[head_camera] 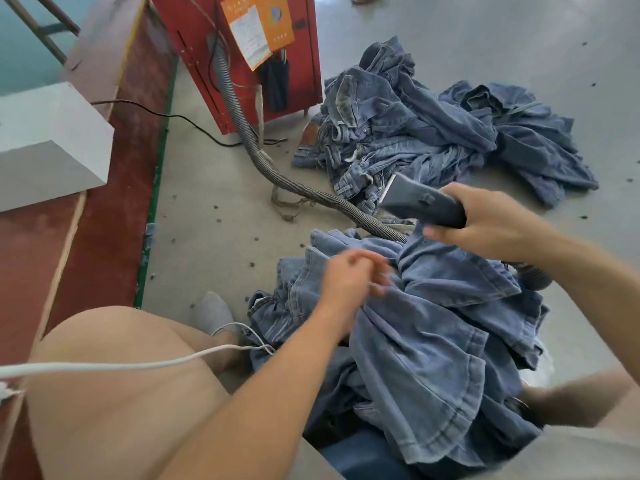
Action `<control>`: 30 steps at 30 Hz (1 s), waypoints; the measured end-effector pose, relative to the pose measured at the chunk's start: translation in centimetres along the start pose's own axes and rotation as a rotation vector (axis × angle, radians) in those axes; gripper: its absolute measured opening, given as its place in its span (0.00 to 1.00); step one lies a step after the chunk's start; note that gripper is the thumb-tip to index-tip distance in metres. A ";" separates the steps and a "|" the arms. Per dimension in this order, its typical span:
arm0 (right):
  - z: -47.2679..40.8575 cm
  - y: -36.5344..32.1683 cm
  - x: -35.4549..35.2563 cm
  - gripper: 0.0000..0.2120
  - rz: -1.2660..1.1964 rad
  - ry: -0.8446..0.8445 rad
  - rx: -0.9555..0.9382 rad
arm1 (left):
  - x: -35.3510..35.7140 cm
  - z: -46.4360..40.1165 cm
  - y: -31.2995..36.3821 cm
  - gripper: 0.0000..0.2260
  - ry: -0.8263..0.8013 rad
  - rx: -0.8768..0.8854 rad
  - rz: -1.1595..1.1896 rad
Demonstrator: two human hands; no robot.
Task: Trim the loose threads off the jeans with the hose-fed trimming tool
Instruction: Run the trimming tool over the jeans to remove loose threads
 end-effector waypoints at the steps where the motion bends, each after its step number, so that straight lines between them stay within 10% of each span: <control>1: 0.1 0.1 0.6 0.16 0.020 -0.025 -0.005 | -2.9 -1.2 0.2 0.12 0.301 0.008 -0.095; 3: 0.1 0.3 1.7 0.17 0.066 -0.072 0.000 | -8.8 -2.1 -1.0 0.12 0.705 -0.178 -0.346; 7: -0.2 0.6 2.1 0.18 0.083 -0.095 0.014 | -10.1 -0.4 -5.4 0.20 0.479 -0.819 0.153; 13: -0.4 0.8 1.1 0.17 0.016 -0.057 0.021 | -6.6 -3.0 -1.7 0.15 0.471 -0.301 0.381; 18: -0.2 1.4 -1.2 0.15 -0.067 0.033 0.051 | -2.1 -2.4 1.9 0.13 -0.006 -0.040 0.564; 30: 1.6 0.9 -3.3 0.11 -0.064 -0.010 0.027 | 1.3 0.1 0.7 0.22 -0.274 0.161 -0.038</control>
Point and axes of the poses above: each hand's wrist, its own z-axis away from the middle knuckle, its own x-axis out of the palm, y = z × x, the point moved 4 cm from there along -z, towards the middle knuckle, and after that the axes turned 8 degrees about x, right-handed, at the moved point
